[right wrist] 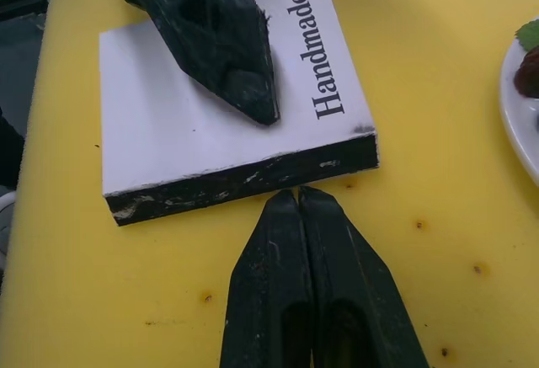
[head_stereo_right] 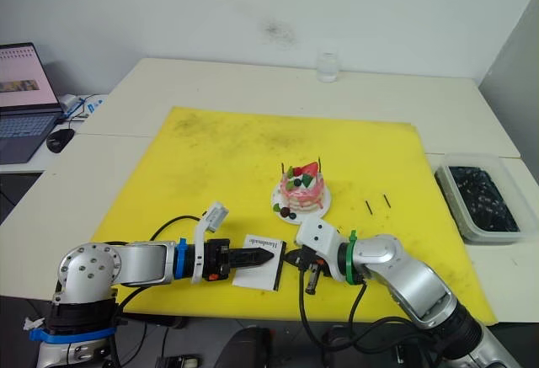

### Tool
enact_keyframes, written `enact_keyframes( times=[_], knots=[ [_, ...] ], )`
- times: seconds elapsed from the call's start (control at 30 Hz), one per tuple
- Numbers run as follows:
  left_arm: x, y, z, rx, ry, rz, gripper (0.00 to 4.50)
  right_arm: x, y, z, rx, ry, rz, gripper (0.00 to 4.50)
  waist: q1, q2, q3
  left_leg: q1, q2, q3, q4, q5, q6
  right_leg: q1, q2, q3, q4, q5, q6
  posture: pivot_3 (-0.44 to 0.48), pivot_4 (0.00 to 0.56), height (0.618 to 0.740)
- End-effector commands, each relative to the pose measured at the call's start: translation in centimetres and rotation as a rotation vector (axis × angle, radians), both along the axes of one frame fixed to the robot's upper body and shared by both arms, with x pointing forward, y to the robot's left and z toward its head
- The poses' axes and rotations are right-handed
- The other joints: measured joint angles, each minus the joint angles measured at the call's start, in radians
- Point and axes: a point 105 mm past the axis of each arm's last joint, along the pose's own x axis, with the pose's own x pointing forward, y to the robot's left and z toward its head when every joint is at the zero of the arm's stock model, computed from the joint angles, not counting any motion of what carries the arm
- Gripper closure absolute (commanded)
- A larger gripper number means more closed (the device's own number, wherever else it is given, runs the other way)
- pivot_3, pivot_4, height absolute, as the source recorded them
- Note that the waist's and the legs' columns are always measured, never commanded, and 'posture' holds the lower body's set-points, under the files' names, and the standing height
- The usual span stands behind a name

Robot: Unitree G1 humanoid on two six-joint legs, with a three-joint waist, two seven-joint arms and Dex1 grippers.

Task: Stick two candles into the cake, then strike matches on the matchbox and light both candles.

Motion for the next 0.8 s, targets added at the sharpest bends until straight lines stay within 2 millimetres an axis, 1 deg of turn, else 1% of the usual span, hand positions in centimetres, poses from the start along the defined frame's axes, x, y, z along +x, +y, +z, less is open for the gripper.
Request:
enact_keyframes(
  times=[0.03,0.07,0.1,0.13,0.2,0.27,0.33,0.4,0.47,0.57,0.7,0.8],
  knots=[
    [-0.5,-0.8,2.4,-0.078,-0.045,-0.097,4.08,0.3,-0.9,2.1,0.024,-0.062,-0.024,4.5,0.0,0.0,0.0,-0.001,0.0,0.0,0.0,0.0,0.0,-0.001,0.0,0.0,0.0,0.0,0.0,0.0,0.15,0.74],
    [-0.6,-0.9,3.3,-0.11,-0.058,-0.128,4.38,0.5,-1.4,2.5,0.025,-0.068,-0.037,4.5,0.0,-0.001,0.001,-0.001,0.0,0.0,0.0,0.0,0.0,-0.001,0.0,0.0,0.0,0.0,0.0,0.0,0.15,0.74],
    [-0.8,-0.9,3.9,-0.128,-0.065,-0.149,4.47,0.6,-1.7,2.9,0.026,-0.071,-0.045,4.5,0.0,-0.001,0.001,-0.002,0.0,0.0,0.0,0.0,0.0,-0.002,0.0,0.0,0.001,0.0,0.0,0.0,0.15,0.74],
    [-0.9,-0.9,4.3,-0.142,-0.068,-0.165,4.47,0.6,-1.9,3.1,0.027,-0.072,-0.051,4.5,-0.002,-0.001,0.001,-0.002,0.0,0.0,0.0,0.0,0.0,-0.003,0.0,0.0,0.001,0.0,0.0,0.0,0.15,0.74],
    [-1.1,-1.5,5.0,-0.189,-0.07,-0.204,4.47,0.9,-3.4,4.1,0.019,-0.08,-0.087,4.5,-0.004,-0.001,0.001,-0.002,0.001,0.0,0.0,0.0,0.0,-0.003,0.0,0.0,0.001,0.0,0.0,0.0,0.15,0.74],
    [-1.2,-2.0,5.2,-0.217,-0.064,-0.215,4.47,1.0,-4.6,4.7,0.005,-0.083,-0.117,4.5,-0.004,-0.001,0.001,-0.003,0.001,0.0,-0.001,0.0,0.0,-0.004,0.001,0.0,0.001,0.0,0.0,0.0,0.15,0.74],
    [-1.0,-2.4,4.4,-0.206,-0.046,-0.196,4.47,0.9,-5.7,4.9,-0.016,-0.08,-0.137,4.5,-0.003,-0.001,0.001,-0.003,0.001,0.0,-0.001,0.0,0.0,-0.004,0.001,0.0,0.001,0.0,0.0,0.0,0.15,0.74],
    [-0.8,-3.1,2.8,-0.2,-0.01,-0.151,4.47,0.5,-6.7,4.9,-0.038,-0.071,-0.157,4.5,-0.003,-0.001,0.001,-0.004,0.001,0.0,-0.001,0.0,0.0,-0.004,0.001,0.0,0.0,0.0,0.0,0.0,0.15,0.74],
    [-0.9,-3.7,1.6,-0.198,0.012,-0.11,4.47,0.1,-7.1,4.8,-0.05,-0.059,-0.164,4.5,-0.003,-0.001,0.001,-0.004,0.001,0.0,-0.001,0.0,0.0,-0.004,0.001,0.0,0.0,-0.001,0.0,0.0,0.15,0.74],
    [-0.8,-4.0,0.3,-0.189,0.037,-0.048,4.47,-0.4,-6.9,4.2,-0.052,-0.047,-0.162,4.5,-0.007,-0.001,0.001,-0.004,0.001,0.0,-0.001,0.0,0.0,-0.005,0.001,0.001,0.0,-0.001,0.0,0.0,0.15,0.74],
    [-0.9,-3.9,-1.3,-0.141,0.072,0.007,4.47,-0.9,-5.5,3.1,-0.043,-0.032,-0.14,4.5,-0.007,-0.001,0.001,-0.002,0.001,-0.001,-0.001,0.0,0.0,-0.004,0.001,0.0,0.002,-0.001,0.0,0.0,0.15,0.74],
    [-1.1,-3.8,-2.0,-0.125,0.091,0.018,4.47,-0.8,-4.9,2.3,-0.048,-0.025,-0.13,4.5,-0.008,-0.001,0.001,-0.001,0.001,0.0,-0.001,0.0,0.0,-0.004,0.002,0.001,0.002,0.0,0.0,0.0,0.15,0.74]
  ],
)
